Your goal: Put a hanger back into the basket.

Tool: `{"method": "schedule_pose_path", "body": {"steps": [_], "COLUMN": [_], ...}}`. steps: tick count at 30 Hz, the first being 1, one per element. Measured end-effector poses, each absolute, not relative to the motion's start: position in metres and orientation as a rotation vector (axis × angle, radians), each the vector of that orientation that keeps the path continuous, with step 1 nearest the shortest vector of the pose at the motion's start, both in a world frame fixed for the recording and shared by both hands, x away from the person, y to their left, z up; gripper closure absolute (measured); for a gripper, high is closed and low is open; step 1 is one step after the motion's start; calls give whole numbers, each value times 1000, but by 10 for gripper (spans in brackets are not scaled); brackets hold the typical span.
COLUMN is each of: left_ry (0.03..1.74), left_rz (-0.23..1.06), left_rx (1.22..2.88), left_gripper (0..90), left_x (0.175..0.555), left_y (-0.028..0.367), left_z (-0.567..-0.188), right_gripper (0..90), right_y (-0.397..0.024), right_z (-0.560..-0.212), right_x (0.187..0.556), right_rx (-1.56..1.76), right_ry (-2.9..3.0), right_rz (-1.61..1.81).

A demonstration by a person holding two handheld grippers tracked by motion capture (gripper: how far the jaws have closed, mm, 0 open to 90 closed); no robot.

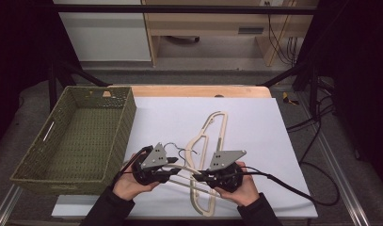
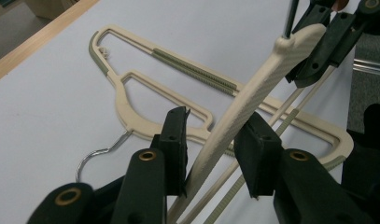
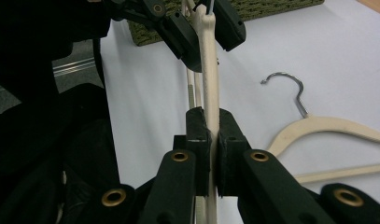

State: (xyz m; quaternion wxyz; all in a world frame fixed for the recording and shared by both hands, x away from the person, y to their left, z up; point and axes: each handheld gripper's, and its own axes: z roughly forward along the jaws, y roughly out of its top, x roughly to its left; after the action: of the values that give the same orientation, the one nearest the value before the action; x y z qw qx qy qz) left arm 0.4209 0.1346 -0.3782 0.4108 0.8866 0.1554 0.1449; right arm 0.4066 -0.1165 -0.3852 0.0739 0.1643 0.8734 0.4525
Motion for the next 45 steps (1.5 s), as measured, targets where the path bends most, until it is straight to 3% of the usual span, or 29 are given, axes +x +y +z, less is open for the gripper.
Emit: {"method": "schedule_pose_path", "body": {"steps": [5,19,22,24,26,34,45], "left_ry": [367,325,377,419,474,584,625], "left_rz": [367,283,325,334,341,399,469], "left_rx": [2258,2223,2204,2191,2163,2084,1963], "left_gripper": [740,855,855,855,855,855,855], "left_x": [417,403,403,406,408,412,402], "left_y": [133,124,129,134,137,154,190], "left_z": [-376,-368,-364,-362,-362,-352,-308], "right_gripper": [837,568,445,407,277,90,29], "right_y": [-118,-131,-144,-149,-162,-193,-230], "right_z": [-384,-379,-373,-371,-368,-373,-379], "right_x": [407,411,411,410,411,415,412], "right_rx": [522,670,711,728,789,960,1102], "right_ry": [2600,2422,2328,2306,2228,2097,1958], "right_rz": [1344,1383,1439,1451,1486,1460,1468]}}
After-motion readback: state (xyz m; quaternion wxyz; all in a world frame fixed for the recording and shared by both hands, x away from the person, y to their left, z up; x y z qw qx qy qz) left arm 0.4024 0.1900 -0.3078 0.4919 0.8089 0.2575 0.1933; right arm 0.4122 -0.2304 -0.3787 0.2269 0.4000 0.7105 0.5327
